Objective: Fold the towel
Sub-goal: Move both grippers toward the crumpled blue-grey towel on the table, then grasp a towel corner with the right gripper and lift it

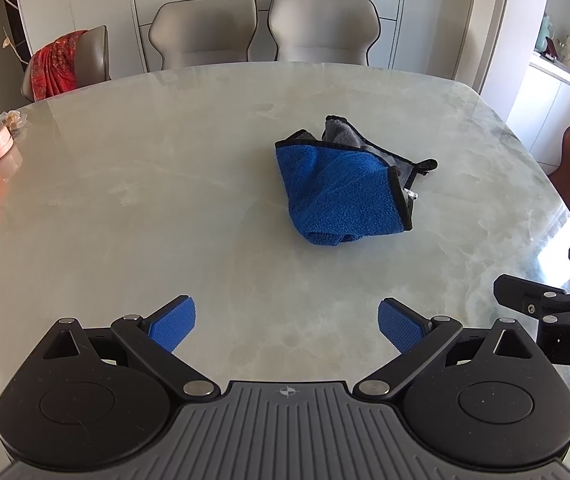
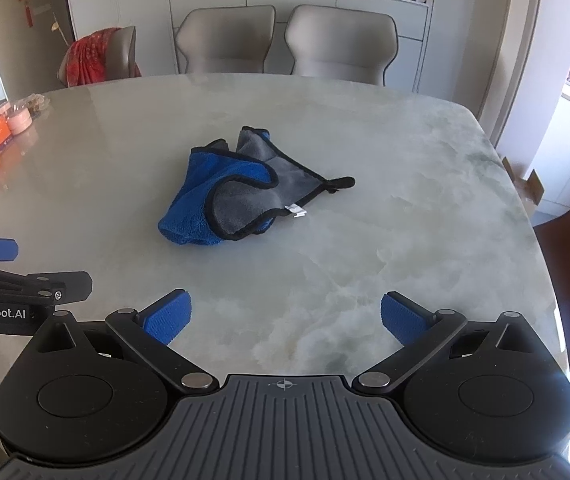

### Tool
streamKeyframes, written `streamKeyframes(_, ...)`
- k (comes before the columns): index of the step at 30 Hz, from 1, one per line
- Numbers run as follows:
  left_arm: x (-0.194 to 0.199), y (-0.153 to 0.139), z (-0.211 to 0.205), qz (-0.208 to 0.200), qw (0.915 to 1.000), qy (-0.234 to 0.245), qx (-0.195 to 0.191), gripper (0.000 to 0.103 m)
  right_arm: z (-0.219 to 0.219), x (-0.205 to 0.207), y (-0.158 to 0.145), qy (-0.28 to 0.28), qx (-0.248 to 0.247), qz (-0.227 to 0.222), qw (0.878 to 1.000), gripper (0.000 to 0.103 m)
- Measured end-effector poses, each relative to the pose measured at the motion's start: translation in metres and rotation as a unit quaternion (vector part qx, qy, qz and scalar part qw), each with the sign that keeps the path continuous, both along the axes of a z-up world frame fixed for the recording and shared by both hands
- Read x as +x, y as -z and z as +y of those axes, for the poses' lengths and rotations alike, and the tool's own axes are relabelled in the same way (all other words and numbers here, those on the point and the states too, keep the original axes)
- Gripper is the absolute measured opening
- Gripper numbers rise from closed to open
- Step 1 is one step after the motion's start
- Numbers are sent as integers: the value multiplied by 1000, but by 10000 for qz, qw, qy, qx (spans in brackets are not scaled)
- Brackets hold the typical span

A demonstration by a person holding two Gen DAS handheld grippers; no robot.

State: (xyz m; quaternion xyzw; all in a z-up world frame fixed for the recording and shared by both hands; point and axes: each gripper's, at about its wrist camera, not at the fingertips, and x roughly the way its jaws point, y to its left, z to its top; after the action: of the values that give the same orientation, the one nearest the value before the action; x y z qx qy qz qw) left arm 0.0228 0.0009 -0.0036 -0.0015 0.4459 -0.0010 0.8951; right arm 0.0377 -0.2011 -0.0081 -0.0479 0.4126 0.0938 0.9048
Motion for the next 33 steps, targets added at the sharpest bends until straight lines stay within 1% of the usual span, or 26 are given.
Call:
streamKeyframes(5,11,4,0,73,10000,57,15,100,-1,12,5,31,-27,114,9999,102)
streamKeyframes(8,17,6,1,118,9999,119,14,100,-4,18,7,42,50,129,9999,103)
streamKeyframes(11,24,8,4,141,9997,189,13,100,-11,24,7,26,329,65,9994,102)
streamKeyframes(15,37,8,7,84,9995,316,-10,100,-23,40,4,25,995,62,9950,102)
streamKeyframes(17,43,7,9,57,9992,408,1,100,-26,48,3,26,1223,65,9925,102)
streamKeyframes(18,46,8,9,47,9989,464,31,100,-27,51,2,18,1280,73,9918,102)
streamKeyframes(20,54,8,9,36,9981,599,133,100,-26,63,2,-28,1356,86,9907,98)
streamKeyframes(24,66,10,8,43,9956,894,281,100,-19,78,5,-159,1375,96,9903,96)
streamKeyframes(27,75,13,6,54,9929,1132,364,100,-11,90,8,-299,1531,160,9876,90)
streamKeyframes(29,80,15,6,76,9912,1261,396,100,-7,98,9,-419,1674,191,9848,81)
streamKeyframes(30,83,16,6,82,9903,1323,407,100,-5,100,10,-468,1721,206,9837,79)
streamKeyframes(32,87,17,6,76,9887,1438,408,100,0,106,12,-555,1816,259,9815,67)
streamKeyframes(33,89,18,7,74,9879,1494,401,100,2,109,13,-602,1876,289,9800,64)
